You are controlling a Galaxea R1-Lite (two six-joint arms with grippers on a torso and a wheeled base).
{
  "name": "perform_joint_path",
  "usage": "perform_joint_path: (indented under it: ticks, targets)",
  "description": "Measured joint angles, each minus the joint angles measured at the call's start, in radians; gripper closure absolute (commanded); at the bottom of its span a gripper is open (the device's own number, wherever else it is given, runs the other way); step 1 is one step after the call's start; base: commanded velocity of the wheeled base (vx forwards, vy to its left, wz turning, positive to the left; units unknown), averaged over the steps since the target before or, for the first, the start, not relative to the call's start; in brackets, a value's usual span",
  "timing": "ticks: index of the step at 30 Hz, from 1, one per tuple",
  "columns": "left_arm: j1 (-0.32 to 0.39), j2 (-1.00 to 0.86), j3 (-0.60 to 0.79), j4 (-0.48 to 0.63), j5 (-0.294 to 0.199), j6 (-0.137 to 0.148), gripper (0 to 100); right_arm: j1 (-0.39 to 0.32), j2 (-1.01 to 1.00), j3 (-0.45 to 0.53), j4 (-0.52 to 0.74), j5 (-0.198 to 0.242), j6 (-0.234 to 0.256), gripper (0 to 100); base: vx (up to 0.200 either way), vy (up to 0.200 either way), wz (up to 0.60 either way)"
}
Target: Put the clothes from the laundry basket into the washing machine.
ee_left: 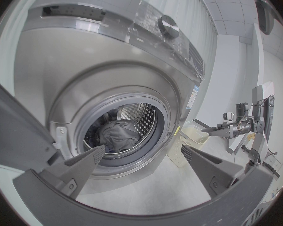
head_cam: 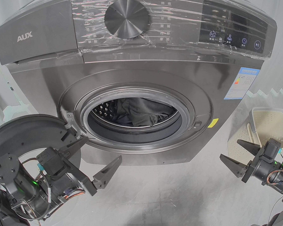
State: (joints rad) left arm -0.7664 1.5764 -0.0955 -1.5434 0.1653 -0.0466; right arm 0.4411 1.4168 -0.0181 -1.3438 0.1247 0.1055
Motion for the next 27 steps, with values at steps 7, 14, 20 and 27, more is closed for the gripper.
perform_joint_path:
  ticks: [7,14,20,27]
  targets:
    - [0.063,-0.088,0.055,0.003,-0.001,0.012,0,-0.054,-0.193,0.001,0.241,-0.020,-0.003,0,-0.200,0.000,0.00]
    - [0.131,-0.186,0.076,0.071,-0.005,0.034,0,-0.092,-0.417,0.001,0.475,-0.066,-0.004,0,-0.200,0.000,0.00]
    - [0.182,-0.306,0.077,0.219,-0.004,0.050,0,-0.152,-0.632,0.001,0.659,-0.079,-0.005,0,-0.200,0.000,0.00]
    - [0.233,-0.504,0.078,0.484,-0.001,0.053,0,-0.208,-0.883,0.001,0.880,-0.083,-0.006,0,-0.171,0.000,0.00]
